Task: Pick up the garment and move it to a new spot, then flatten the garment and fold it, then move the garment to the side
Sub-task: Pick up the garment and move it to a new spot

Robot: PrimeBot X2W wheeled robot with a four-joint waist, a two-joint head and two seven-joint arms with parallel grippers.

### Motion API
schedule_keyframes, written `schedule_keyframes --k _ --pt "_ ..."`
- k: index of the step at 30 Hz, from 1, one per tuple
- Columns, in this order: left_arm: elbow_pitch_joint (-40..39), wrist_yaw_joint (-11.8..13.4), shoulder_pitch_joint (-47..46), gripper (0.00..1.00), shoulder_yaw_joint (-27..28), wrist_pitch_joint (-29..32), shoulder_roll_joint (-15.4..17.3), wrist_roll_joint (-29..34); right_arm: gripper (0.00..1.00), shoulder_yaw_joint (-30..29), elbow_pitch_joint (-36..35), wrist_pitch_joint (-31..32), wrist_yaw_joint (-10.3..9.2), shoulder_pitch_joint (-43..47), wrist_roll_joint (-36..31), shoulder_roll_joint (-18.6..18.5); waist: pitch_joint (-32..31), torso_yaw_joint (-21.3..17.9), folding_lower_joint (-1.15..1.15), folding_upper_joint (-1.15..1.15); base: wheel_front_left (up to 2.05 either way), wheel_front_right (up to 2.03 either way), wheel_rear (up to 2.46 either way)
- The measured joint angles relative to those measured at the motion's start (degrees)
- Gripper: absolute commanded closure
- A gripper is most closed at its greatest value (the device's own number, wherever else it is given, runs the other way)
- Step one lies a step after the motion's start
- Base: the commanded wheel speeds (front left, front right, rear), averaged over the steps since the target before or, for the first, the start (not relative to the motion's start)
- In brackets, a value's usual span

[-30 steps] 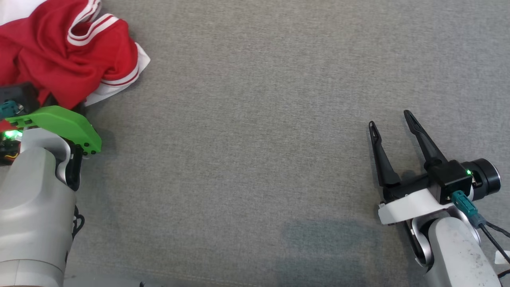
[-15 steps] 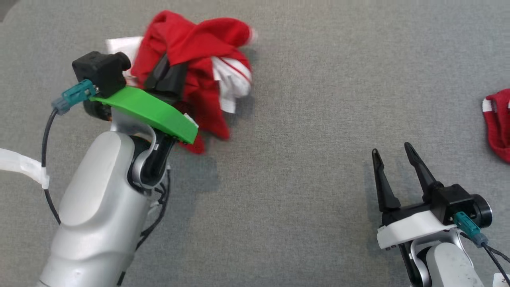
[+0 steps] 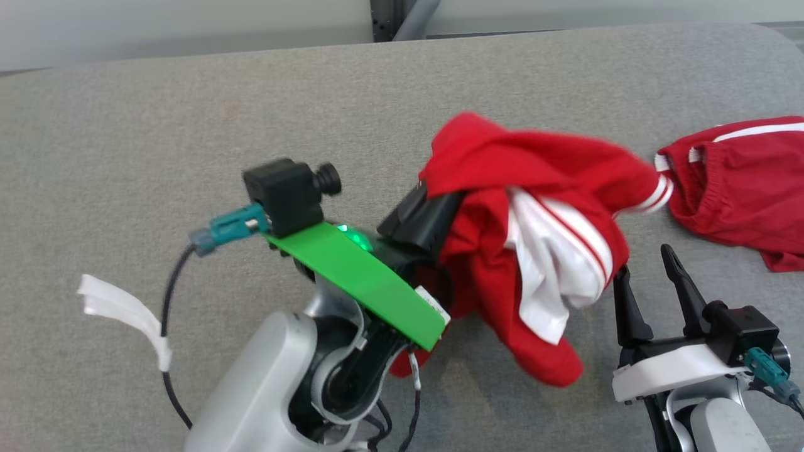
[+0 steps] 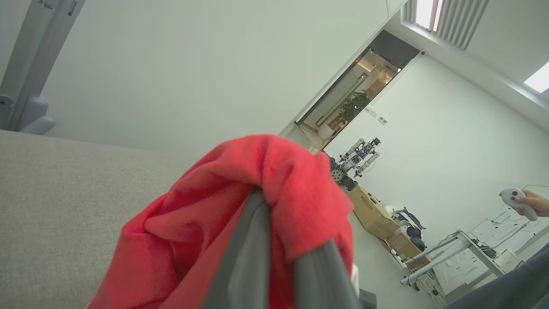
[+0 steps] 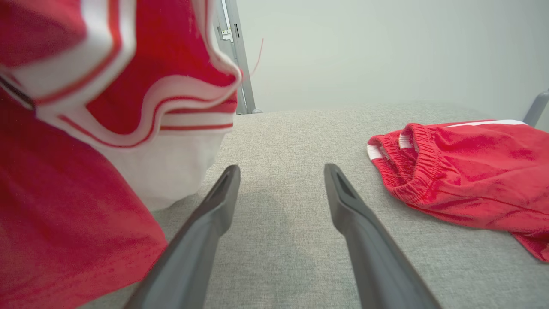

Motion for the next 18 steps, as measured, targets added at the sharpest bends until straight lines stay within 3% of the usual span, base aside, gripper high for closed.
schedule_keyframes --k 6,10,14,15,16,17,18 --pt "12.09 1.07 5.03 1.00 -3.05 1.79 2.48 1.14 0.00 -0.87 0.52 0.00 0.00 0.93 1.44 0.01 -0.67 -3.72 0.00 0.00 0.00 0.00 0.00" --pt "24.24 -0.12 3.16 1.00 -3.75 0.34 3.21 3.96 0.00 -0.36 0.96 0.00 0.00 0.80 2.08 0.01 -0.61 -5.36 0.00 0.00 0.00 0.00 0.00" --pt "34.68 -1.40 -0.86 1.00 -3.89 -0.96 1.88 4.37 0.00 0.44 1.27 0.00 0.00 0.60 2.42 0.03 -0.50 -6.27 0.00 0.00 0.00 0.00 0.00" --pt "37.22 -1.75 -1.95 0.63 -4.31 -1.42 1.57 5.08 0.00 0.63 1.33 0.00 0.00 0.52 2.42 0.02 -0.51 -6.41 0.00 0.00 0.00 0.00 0.00" --pt "39.24 -1.99 -3.10 0.63 -4.55 -1.85 1.32 5.35 0.00 0.84 1.36 0.00 0.00 0.48 2.42 0.02 -0.54 -6.51 0.00 0.00 0.00 0.00 0.00" --pt "41.63 -2.11 -4.28 0.51 -4.76 -2.29 1.21 5.79 0.00 1.04 1.41 0.00 0.00 0.46 2.41 0.02 -0.56 -6.60 0.00 0.00 0.00 0.00 0.00" --pt "43.76 -2.14 -5.45 0.08 -5.24 -3.22 1.16 6.64 0.00 1.13 1.43 0.00 0.00 0.41 2.38 0.03 -0.55 -6.65 0.00 0.00 0.00 0.00 0.00"
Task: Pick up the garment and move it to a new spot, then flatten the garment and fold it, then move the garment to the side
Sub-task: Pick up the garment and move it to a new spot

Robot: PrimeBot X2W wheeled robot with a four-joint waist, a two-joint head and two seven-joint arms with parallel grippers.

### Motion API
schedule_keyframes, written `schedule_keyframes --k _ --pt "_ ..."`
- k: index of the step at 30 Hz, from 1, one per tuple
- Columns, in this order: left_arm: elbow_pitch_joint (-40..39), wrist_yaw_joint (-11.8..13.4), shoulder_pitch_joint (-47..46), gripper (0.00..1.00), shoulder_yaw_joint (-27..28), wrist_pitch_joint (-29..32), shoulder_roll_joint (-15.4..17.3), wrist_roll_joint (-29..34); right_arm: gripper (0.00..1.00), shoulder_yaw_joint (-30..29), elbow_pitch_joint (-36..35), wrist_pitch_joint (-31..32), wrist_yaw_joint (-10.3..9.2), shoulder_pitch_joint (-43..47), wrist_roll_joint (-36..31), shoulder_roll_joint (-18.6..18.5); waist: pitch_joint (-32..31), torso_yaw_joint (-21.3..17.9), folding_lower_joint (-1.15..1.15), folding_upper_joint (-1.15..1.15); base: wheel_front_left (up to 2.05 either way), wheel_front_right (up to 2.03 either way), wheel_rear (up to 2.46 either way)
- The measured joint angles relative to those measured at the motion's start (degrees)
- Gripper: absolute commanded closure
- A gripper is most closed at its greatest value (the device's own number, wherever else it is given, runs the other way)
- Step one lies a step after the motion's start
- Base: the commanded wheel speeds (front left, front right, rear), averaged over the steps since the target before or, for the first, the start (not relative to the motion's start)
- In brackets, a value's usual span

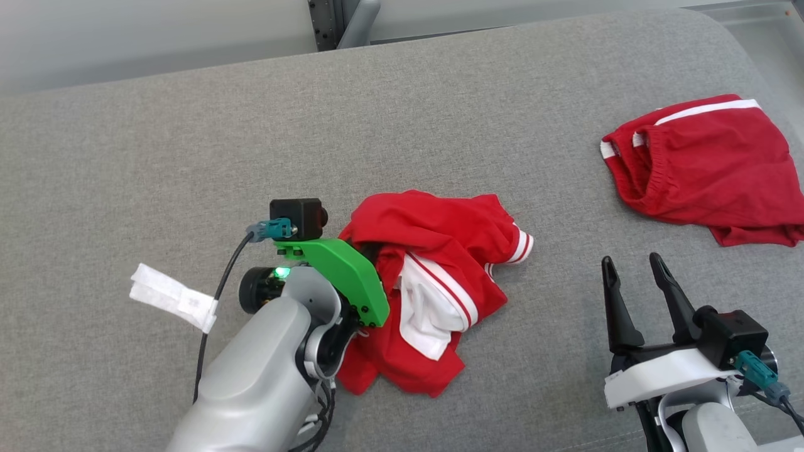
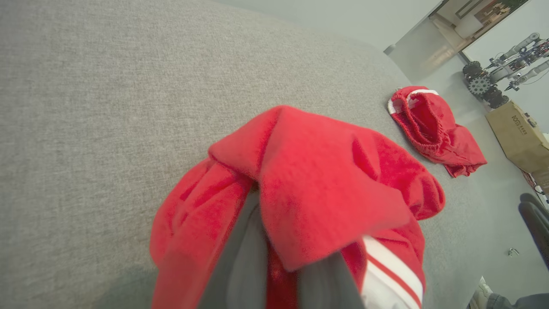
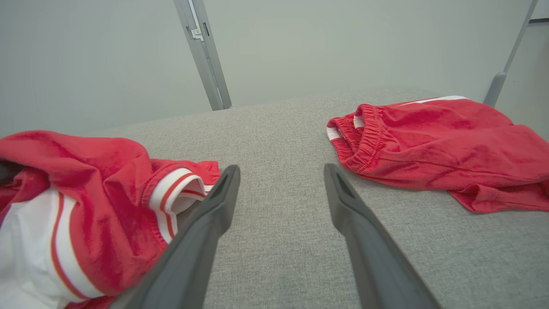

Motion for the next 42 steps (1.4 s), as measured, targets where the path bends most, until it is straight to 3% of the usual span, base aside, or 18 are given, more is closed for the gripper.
schedule_keyframes --k 1,8,14,19,28,34,37,42 --pt "2.22 -0.27 -0.98 0.00 -0.22 -0.86 -0.02 1.03 0.00 0.12 0.05 0.00 0.00 -0.07 -0.01 0.00 0.03 -0.04 0.00 0.00 0.00 0.00 0.00" --pt "12.73 -2.74 -3.86 0.00 -1.19 -6.95 -0.48 3.30 0.00 0.34 0.62 0.00 0.00 -0.07 -0.26 -0.01 -0.47 -0.21 0.00 0.00 0.00 0.00 0.00" --pt "12.82 -5.39 -1.91 0.00 -0.47 -10.74 -0.12 2.25 0.00 -0.54 0.77 0.00 0.00 1.03 -0.41 -0.01 -1.89 -0.15 0.00 0.00 0.00 0.00 0.00" --pt "5.41 -4.64 6.77 0.00 1.14 -13.79 3.10 0.58 0.00 -2.16 -0.43 0.00 0.00 3.69 -1.43 0.01 -4.25 -0.23 0.00 0.00 0.00 0.00 0.00" --pt "-15.34 2.55 25.67 0.00 3.70 -19.35 9.49 2.20 0.00 -5.88 -3.24 0.00 0.00 8.68 -4.05 0.01 -7.45 1.05 0.00 0.00 0.00 0.00 0.00" --pt "-22.01 5.77 33.64 0.00 9.15 -20.03 12.66 5.73 0.00 -7.28 -4.01 0.00 0.00 11.18 -4.97 0.00 -8.76 3.86 0.00 0.00 0.00 0.00 0.00" --pt "-23.72 5.71 35.76 0.00 12.88 -20.17 12.82 9.46 0.00 -7.50 -4.23 0.00 0.00 11.72 -5.36 -0.02 -9.43 5.43 0.00 0.00 0.00 0.00 0.00" --pt "-24.72 2.55 39.32 0.00 19.91 -20.23 11.90 18.53 0.00 -7.17 -4.05 0.00 0.00 13.04 -6.28 0.00 -10.88 8.74 0.00 0.00 0.00 0.00 0.00"
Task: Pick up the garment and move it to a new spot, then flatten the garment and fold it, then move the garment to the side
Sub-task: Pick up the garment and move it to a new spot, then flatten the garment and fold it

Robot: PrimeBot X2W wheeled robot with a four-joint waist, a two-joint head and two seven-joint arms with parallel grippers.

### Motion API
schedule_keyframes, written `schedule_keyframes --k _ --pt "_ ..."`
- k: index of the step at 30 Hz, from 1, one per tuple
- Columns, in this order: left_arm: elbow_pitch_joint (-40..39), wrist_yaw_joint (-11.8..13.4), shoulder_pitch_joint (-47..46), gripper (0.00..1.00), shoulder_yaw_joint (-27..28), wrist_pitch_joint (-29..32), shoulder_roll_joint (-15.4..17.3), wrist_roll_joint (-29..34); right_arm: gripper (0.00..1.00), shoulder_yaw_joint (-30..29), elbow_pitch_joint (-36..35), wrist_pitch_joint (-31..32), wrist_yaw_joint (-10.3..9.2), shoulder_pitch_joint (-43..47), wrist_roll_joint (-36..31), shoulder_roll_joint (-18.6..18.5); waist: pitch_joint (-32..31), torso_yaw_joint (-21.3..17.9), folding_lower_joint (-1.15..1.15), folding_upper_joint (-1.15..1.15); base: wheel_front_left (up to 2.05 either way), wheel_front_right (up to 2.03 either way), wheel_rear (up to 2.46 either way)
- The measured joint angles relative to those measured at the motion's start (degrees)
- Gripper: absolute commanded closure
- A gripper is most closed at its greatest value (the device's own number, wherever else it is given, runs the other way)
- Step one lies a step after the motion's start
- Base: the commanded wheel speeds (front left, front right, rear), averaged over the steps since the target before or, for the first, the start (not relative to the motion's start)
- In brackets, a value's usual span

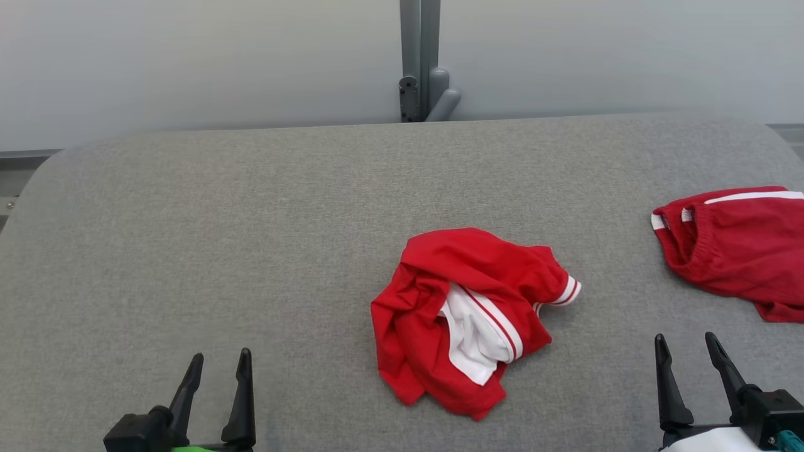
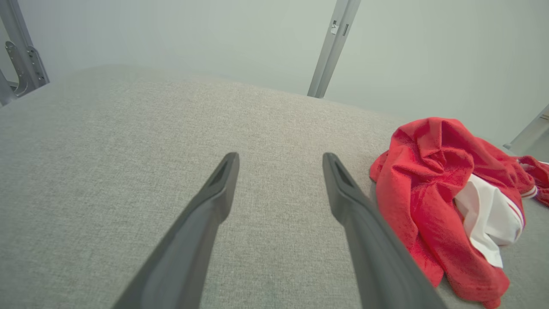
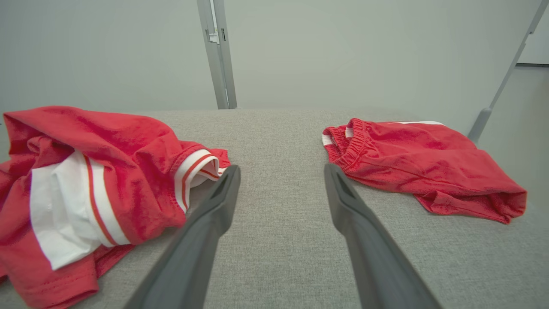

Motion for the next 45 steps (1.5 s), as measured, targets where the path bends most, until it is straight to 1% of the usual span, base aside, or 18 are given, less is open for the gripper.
schedule_keyframes --k 4,6,11,15,19,23,29,45 --pt "-0.20 -2.74 2.25 0.00 4.23 -0.02 -2.32 5.04 0.00 -0.40 0.34 0.00 0.00 0.18 -0.38 0.00 -0.82 1.94 0.00 0.00 0.00 0.00 0.00" --pt "0.44 -4.44 3.29 0.00 5.97 -0.01 -3.23 6.60 0.00 -0.38 0.58 0.00 0.00 0.18 -0.55 -0.01 -1.21 2.67 0.00 0.00 0.00 0.00 0.00" --pt "2.07 -7.99 4.82 0.00 10.47 -0.09 -5.77 10.99 0.00 -0.20 1.85 0.00 0.00 0.29 -1.52 0.00 -1.92 3.67 0.00 0.00 0.00 0.00 0.00" --pt "3.11 -10.06 5.33 0.00 13.63 -0.10 -7.98 13.45 0.00 -0.46 2.33 0.00 0.00 0.30 -1.66 0.00 -2.07 3.91 0.00 0.00 0.00 0.00 0.00" --pt "4.03 -11.49 5.34 0.00 15.74 -0.10 -9.60 15.40 0.00 -0.49 2.71 0.00 0.00 0.30 -1.68 0.01 -2.11 3.86 0.00 0.00 0.00 0.00 0.00" --pt "4.63 -12.41 5.34 0.00 17.11 -0.09 -10.60 16.31 0.00 -0.32 2.92 0.00 0.00 0.30 -1.75 0.01 -2.22 3.71 0.00 0.00 0.00 0.00 0.00" --pt "4.82 -13.03 5.33 0.00 17.86 -0.10 -11.70 17.26 0.00 0.02 2.98 0.00 0.00 0.30 -1.75 0.01 -2.22 3.62 0.00 0.00 0.00 0.00 0.00" --pt "4.81 -13.37 5.11 0.00 17.88 -0.10 -12.85 18.13 0.00 0.47 3.27 0.00 0.00 0.30 -1.33 0.01 -1.91 3.57 0.00 0.00 0.00 0.00 0.00"
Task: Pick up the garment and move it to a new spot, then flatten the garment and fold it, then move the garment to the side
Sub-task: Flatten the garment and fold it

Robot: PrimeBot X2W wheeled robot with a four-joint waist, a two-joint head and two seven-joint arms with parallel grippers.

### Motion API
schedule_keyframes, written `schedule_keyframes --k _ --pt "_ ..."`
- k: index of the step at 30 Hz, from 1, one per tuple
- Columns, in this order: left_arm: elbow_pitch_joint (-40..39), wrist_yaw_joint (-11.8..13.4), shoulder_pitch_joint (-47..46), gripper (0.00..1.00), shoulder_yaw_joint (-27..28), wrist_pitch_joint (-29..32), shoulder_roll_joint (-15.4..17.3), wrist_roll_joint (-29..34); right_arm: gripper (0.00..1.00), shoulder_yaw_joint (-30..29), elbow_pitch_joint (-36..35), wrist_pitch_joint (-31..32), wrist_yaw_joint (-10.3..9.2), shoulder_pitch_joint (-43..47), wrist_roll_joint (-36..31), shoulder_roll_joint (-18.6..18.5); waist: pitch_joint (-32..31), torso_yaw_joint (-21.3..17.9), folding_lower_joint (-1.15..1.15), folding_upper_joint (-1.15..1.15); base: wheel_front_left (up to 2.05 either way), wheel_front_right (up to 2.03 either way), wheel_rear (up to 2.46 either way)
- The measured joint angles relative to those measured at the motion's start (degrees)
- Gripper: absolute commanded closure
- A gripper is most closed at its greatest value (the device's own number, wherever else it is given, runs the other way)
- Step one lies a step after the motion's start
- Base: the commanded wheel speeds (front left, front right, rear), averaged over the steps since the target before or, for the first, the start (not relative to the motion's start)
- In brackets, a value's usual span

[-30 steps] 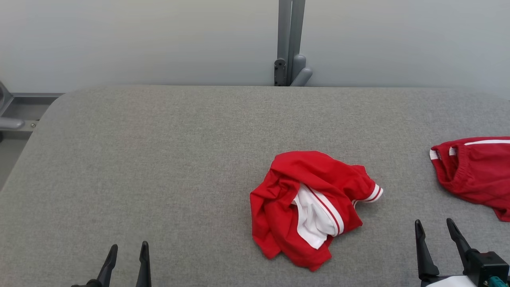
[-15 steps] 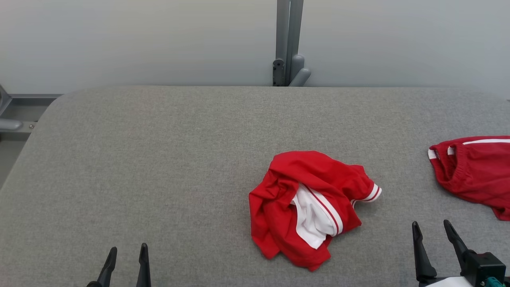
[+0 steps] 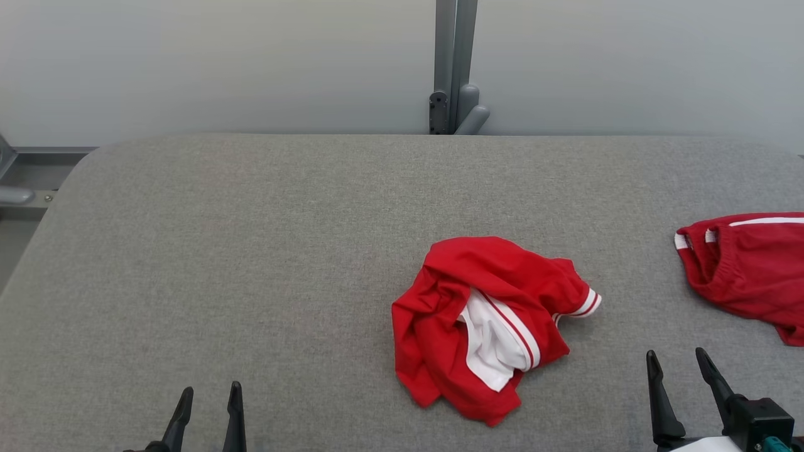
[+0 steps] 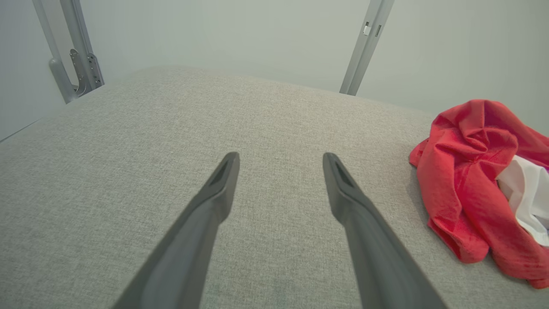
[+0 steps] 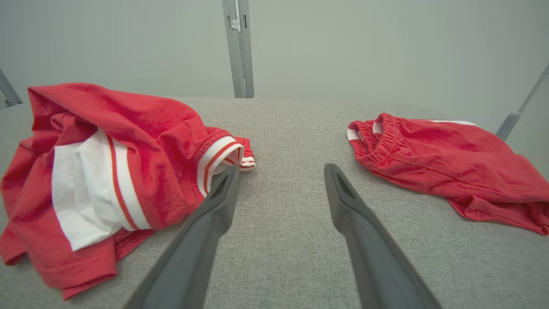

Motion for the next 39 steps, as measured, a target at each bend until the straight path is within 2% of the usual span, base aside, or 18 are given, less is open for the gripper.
schedule_keyframes --k 14,17,18,21,26,32,39 --pt "-2.09 -0.01 -0.23 0.00 -2.32 0.00 -0.07 0.37 0.00 0.33 0.37 0.00 0.00 -0.19 0.22 -0.01 0.17 -0.69 0.00 0.00 0.00 0.00 0.00" --pt "-3.20 -0.01 -1.42 0.00 -7.06 0.00 -0.16 -0.62 0.00 1.22 0.36 0.00 0.00 -0.70 0.21 0.00 0.23 -1.52 0.00 0.00 0.00 0.00 0.00" --pt "-3.86 -0.02 -2.87 0.00 -11.63 0.27 -0.22 -1.52 0.00 1.65 0.22 0.00 0.00 -1.26 0.21 0.00 0.29 -2.40 0.00 0.00 0.00 0.00 0.00" --pt "-4.54 -0.02 -6.20 0.00 -18.86 2.33 -0.23 -1.85 0.00 1.55 0.01 0.00 0.00 -1.52 0.23 -0.02 0.48 -4.03 0.00 0.00 0.00 0.00 0.00" --pt "-2.65 -0.03 -12.06 0.00 -28.83 7.38 -0.43 -6.34 0.00 1.79 -0.15 0.00 0.00 -2.47 0.87 0.00 1.31 -7.03 0.00 0.00 0.00 0.00 0.00" --pt "3.72 0.12 -17.61 0.00 -30.31 12.49 -0.44 -8.83 0.00 1.88 0.04 0.00 0.00 -3.57 2.48 -0.03 3.27 -10.57 0.00 0.00 0.00 0.00 0.00" --pt "8.25 1.92 -20.00 0.00 -30.02 14.11 -0.52 -10.17 0.00 1.77 0.43 0.00 0.00 -3.90 3.27 -0.02 5.36 -14.11 0.00 0.00 0.00 0.00 0.00"
